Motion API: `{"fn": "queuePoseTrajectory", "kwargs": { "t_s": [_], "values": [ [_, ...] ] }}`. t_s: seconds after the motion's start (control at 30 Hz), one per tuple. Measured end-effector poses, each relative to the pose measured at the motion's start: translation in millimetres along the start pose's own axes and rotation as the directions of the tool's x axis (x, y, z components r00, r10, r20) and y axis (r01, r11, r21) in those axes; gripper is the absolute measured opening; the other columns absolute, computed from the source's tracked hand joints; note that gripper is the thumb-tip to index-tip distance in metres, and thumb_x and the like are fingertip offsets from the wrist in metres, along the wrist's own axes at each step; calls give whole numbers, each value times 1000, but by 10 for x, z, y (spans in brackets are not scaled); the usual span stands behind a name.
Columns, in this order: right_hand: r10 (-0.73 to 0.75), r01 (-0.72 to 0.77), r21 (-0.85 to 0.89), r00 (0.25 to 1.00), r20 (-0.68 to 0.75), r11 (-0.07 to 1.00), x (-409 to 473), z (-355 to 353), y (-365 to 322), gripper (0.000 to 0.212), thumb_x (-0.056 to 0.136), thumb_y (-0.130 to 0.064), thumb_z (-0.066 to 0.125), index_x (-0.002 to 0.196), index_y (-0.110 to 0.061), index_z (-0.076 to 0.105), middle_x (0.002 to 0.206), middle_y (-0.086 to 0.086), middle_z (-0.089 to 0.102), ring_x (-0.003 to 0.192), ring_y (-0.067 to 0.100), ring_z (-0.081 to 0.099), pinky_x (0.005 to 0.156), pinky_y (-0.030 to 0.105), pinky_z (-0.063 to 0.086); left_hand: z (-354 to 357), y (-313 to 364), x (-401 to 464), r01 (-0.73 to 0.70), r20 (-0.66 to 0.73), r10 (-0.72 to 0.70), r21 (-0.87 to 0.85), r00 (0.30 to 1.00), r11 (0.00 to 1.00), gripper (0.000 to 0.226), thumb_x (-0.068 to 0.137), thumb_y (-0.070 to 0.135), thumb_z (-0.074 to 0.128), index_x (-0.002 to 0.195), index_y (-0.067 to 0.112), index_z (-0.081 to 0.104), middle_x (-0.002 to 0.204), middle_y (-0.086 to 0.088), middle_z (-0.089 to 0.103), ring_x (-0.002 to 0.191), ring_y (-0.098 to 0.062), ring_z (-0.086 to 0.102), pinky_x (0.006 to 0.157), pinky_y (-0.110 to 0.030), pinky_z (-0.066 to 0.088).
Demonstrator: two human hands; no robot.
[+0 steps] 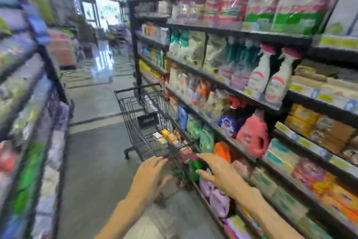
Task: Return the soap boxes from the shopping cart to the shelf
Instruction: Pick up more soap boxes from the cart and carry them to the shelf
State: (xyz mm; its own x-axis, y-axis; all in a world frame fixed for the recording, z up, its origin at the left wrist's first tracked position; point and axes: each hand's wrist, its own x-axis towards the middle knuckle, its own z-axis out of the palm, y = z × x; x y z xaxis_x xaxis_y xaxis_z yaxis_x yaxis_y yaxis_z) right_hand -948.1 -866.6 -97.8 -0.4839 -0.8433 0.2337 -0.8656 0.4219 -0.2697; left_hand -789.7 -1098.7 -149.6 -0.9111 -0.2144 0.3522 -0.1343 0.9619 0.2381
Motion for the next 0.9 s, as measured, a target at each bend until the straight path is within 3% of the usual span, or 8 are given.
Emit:
{"fn": "queuePoseTrajectory", "kwargs": {
  "t_s": [0.07, 0.17, 0.27, 0.53, 0.63, 0.77, 0.9],
  "values": [
    [-32, 32, 0, 996, 80, 999, 477, 208, -144, 72, 90, -73, 36, 143, -27, 46, 140, -6, 55, 128, 14, 51, 107, 32, 43, -94, -425, -41, 81, -20, -81, 37, 997, 996, 66, 93, 67, 37, 137, 21, 57, 135, 2, 60, 127, -24, 55, 105, -42, 48],
    [-95, 93, 23, 990, 102, 995, 1181, 479, -319, 71, 90, -71, 41, 146, -28, 42, 145, -8, 49, 133, 11, 45, 110, 30, 39, -202, -967, 48, 162, -27, -160, 78, 987, 984, 74, 92, 72, 26, 141, 23, 53, 141, 3, 56, 133, -23, 51, 110, -42, 43],
    [-170, 168, 25, 980, 101, 985, 1916, 752, -369, 66, 92, -63, 46, 148, -30, 37, 147, -11, 45, 135, 9, 42, 111, 29, 37, -262, -1533, 345, 207, -33, -204, 118, 978, 971, 71, 93, 68, 29, 144, 24, 50, 146, 3, 53, 138, -24, 46, 114, -44, 40],
    [-275, 275, 14, 956, 102, 961, 3903, 1140, -415, 67, 96, -56, 48, 154, -29, 28, 154, -6, 39, 139, 12, 38, 116, 29, 32, -477, -2874, 1465, 288, -11, -294, 235, 956, 928, 62, 93, 62, 38, 134, 21, 60, 133, 1, 63, 124, -25, 60, 103, -43, 51],
    [-287, 286, 24, 950, 123, 958, 4495, 1309, -451, 68, 95, -57, 49, 154, -32, 27, 154, -7, 39, 140, 12, 37, 116, 27, 32, -462, -3344, 1759, 313, -15, -319, 239, 948, 919, 63, 93, 62, 38, 132, 19, 62, 131, 0, 65, 122, -26, 62, 99, -43, 53],
    [-291, 295, -2, 944, 157, 955, 5213, 1561, -453, 68, 94, -54, 52, 153, -28, 30, 153, -4, 41, 139, 15, 39, 115, 29, 34, -395, -3944, 2151, 318, 6, -329, 235, 944, 918, 74, 96, 69, 19, 132, 20, 62, 133, 0, 64, 124, -26, 61, 101, -42, 52],
    [-241, 256, -65, 954, 177, 964, 5905, 1850, -336, 68, 94, -53, 52, 152, -25, 33, 152, -2, 43, 139, 18, 40, 115, 30, 33, -243, -4568, 2666, 277, 14, -285, 194, 959, 941, 80, 96, 71, 13, 135, 20, 60, 137, 1, 62, 127, -23, 59, 105, -39, 50]
  ]
}}
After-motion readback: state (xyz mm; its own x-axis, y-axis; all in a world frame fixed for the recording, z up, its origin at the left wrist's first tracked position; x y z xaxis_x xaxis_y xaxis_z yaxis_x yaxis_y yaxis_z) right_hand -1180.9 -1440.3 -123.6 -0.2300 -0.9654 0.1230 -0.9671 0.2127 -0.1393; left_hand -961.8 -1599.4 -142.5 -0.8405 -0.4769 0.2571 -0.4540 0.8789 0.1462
